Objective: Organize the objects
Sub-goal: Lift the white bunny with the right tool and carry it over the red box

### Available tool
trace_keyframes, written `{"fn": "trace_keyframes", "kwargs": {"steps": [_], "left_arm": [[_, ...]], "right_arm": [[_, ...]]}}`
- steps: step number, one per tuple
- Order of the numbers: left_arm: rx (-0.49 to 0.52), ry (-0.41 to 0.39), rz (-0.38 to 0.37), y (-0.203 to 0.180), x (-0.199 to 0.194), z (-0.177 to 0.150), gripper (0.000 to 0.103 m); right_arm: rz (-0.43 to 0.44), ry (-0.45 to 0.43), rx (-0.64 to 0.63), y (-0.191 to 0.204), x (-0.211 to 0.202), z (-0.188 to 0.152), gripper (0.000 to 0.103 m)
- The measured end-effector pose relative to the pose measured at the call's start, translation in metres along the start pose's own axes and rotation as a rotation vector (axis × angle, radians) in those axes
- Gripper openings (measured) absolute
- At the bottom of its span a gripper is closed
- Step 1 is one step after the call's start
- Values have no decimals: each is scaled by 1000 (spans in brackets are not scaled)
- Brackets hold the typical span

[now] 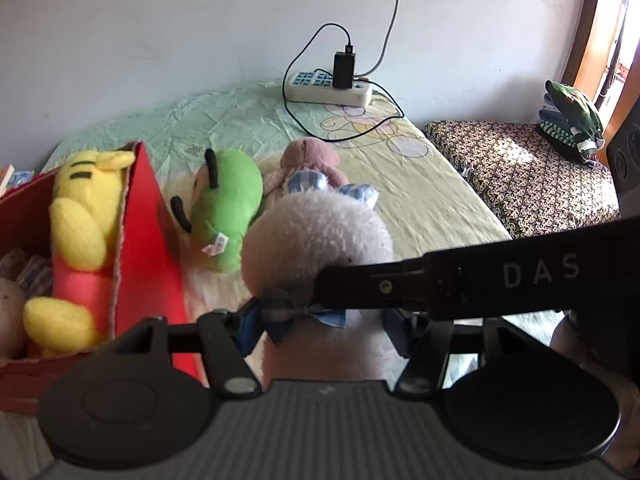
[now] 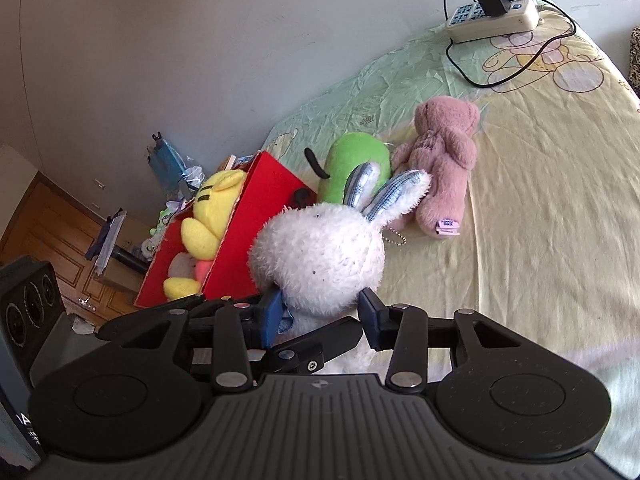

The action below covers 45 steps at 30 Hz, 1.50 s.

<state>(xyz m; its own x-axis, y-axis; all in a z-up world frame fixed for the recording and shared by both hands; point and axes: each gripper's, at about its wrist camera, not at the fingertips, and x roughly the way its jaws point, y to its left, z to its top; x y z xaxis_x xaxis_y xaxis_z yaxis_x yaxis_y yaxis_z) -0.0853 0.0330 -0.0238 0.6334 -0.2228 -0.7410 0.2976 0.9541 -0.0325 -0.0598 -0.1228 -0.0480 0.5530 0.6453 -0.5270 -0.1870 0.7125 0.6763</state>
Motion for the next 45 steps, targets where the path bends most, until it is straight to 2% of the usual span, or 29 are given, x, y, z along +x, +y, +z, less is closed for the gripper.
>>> {"fn": "trace_keyframes", "kwargs": {"steps": [7,11,17,28,36,45], "left_arm": [[-38,-31,34,13,-34,-16,62],[-34,-64,40,22,-53,-19,62],[2,-140,-11,44,-81,-15,62],[69,-259,-110,112,-125,-4,62],[79,-296,-128,165,-136,-8,62],[8,-280,-127,213,-123,-5,62]], "right_arm": [[33,27,-76,31,2,-12,44],[43,13,-100,50,1,-16,44],[3,-67,-152,85,-4,-17,44],[-48,-235,-131,150,15,-25,44],[-64,-280,-148,185,49,-26,44],[-83,-252,-164,206,90,-16,44]]}}
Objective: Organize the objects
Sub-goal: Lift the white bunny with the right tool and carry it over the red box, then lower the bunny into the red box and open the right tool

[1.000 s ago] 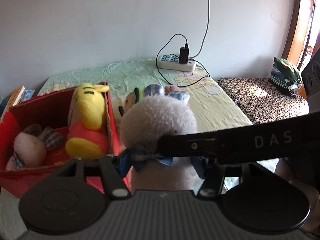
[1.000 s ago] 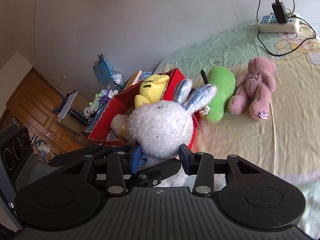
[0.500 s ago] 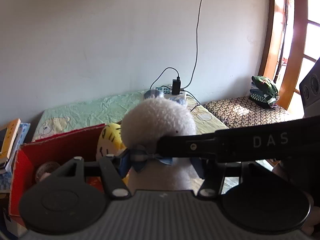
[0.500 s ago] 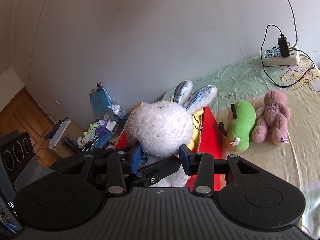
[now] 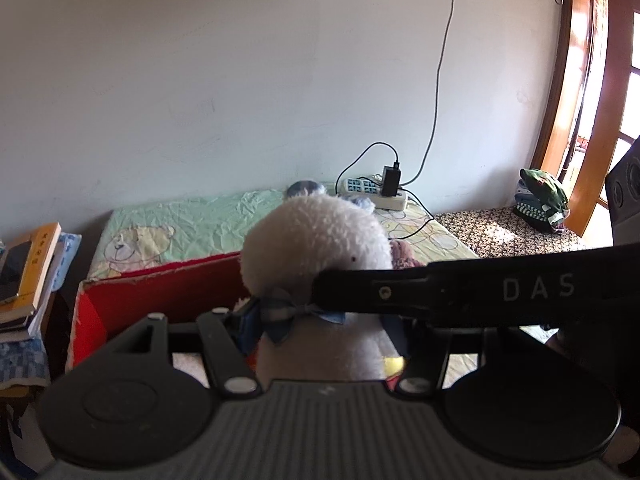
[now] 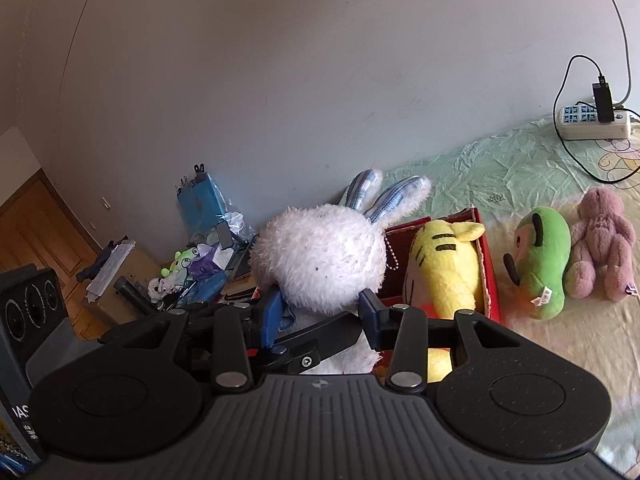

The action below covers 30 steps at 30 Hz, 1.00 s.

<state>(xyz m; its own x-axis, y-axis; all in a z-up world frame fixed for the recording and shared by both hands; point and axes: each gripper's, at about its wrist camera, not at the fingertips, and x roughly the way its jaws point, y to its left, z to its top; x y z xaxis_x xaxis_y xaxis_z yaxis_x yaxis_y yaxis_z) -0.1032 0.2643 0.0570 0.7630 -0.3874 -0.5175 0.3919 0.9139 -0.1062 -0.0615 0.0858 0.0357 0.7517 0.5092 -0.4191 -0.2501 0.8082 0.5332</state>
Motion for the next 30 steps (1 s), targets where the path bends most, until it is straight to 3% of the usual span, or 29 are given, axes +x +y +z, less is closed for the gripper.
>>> {"fn": "trace_keyframes", "kwargs": {"steps": [12,19,30], "left_arm": [[-113,114,16,39,45,-17,62],[-135,182,26,45,71,-25,63],[-132,254,40,48,89,-33,67]], "right_arm": [[-82,159,-94,0,56,0,44],[-151,213,-158,-1,78,-4,44],[-182,275,-167,-7,101,-7,44]]}}
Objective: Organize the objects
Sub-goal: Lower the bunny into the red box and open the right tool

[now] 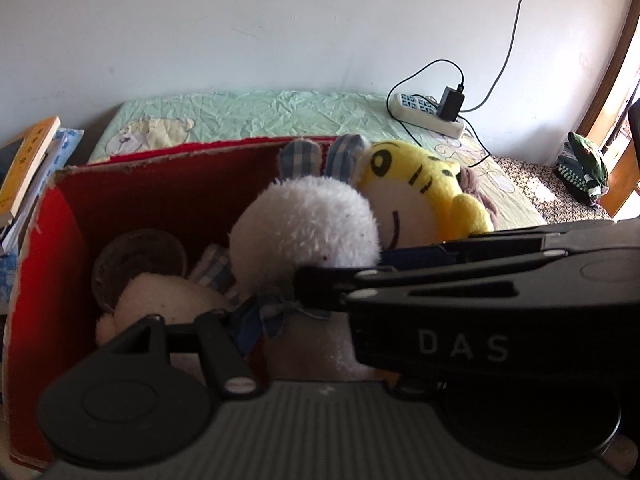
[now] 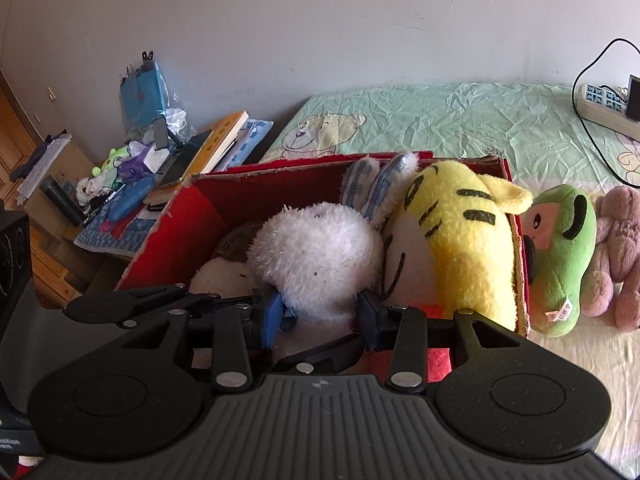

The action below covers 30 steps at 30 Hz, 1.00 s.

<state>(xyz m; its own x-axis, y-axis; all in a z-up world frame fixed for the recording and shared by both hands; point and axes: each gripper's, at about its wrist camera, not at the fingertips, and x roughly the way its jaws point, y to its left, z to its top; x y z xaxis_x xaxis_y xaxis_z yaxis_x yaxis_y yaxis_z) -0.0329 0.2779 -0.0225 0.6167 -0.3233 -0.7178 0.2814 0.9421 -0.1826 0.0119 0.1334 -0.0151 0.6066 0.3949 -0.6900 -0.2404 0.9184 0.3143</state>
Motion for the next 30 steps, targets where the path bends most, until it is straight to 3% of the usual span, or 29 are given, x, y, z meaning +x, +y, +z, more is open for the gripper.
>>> {"fn": "trace_keyframes", "kwargs": {"steps": [10,20,30], "left_arm": [[2,22,-2,8,6,1,86],[10,-13,46,19,-1,3,88],[27,29,55,12,8,3,92]], "right_arm": [[30,6,70,-9,1,-2,45],[68,-10,159,-17,-3,-3,45],[49,-16,182,-19,-8,-8,45]]}}
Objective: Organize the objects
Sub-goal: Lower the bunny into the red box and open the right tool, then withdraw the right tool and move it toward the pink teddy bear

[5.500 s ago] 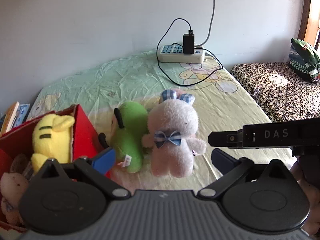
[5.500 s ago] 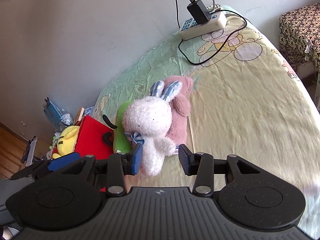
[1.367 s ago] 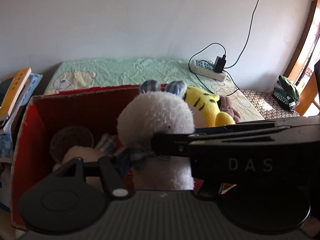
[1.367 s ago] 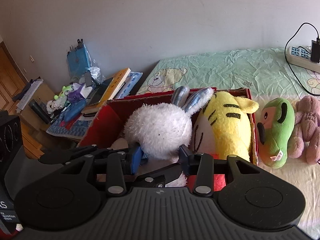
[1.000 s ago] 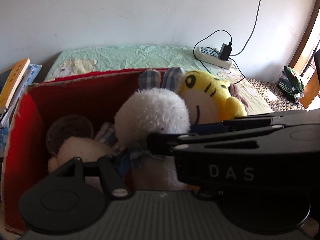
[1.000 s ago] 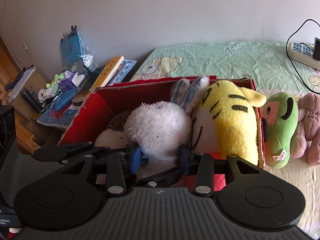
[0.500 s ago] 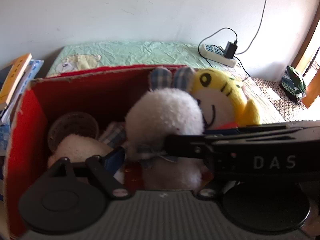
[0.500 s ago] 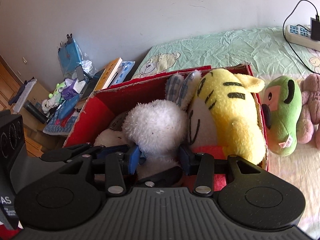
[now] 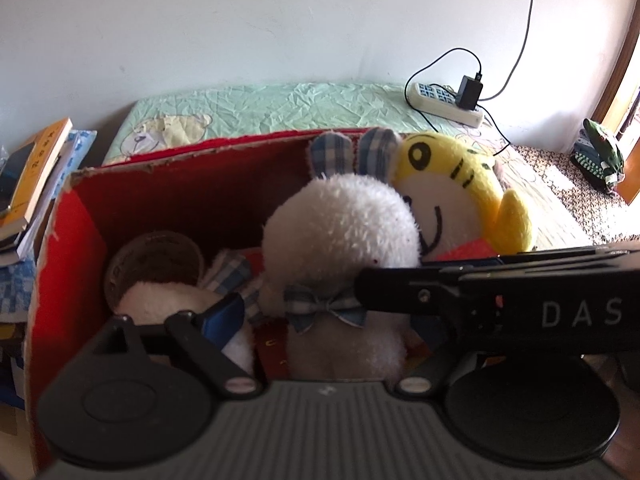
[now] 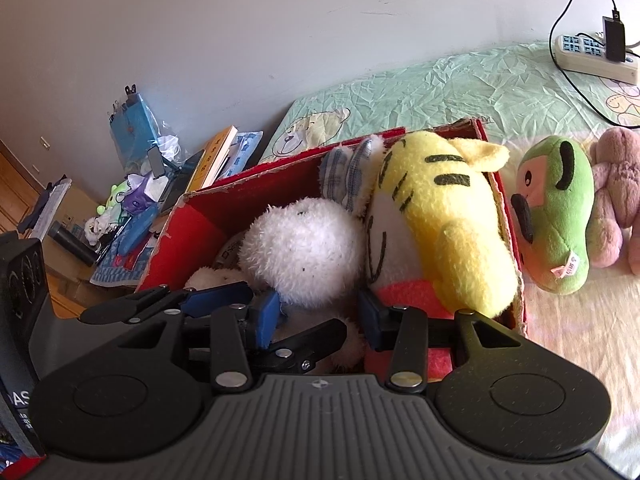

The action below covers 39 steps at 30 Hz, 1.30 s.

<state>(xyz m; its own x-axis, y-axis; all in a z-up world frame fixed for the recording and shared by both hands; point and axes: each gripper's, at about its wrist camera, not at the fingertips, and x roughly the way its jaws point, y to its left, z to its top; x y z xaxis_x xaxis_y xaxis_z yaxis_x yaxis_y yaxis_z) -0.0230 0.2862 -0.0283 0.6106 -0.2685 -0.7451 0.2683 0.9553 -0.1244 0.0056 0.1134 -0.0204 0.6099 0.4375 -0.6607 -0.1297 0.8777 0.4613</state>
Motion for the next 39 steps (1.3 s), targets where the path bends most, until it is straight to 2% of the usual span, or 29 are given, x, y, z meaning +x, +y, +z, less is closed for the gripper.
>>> {"fn": "trace_keyframes", "kwargs": {"steps": [3,17,28,32,39], "left_arm": [[14,21,4,-7,2,-1,95],[12,77,46,-29,0,-6,95],[35,78,87,-39,-12,-6,95],[65,62,128,-46,-14,-7,95],[64,64,145,-48,-15,-6,95]], "right_arm": [[-2,-5,12,-1,-3,-2,45],[-7,-66,98,-10,-24,-15,43],[-37,-123,85,-10,-37,-24,41],[-34,-136,119,-18,-40,-27,41],[-12,-158,167,-23,-47,-33,41]]}}
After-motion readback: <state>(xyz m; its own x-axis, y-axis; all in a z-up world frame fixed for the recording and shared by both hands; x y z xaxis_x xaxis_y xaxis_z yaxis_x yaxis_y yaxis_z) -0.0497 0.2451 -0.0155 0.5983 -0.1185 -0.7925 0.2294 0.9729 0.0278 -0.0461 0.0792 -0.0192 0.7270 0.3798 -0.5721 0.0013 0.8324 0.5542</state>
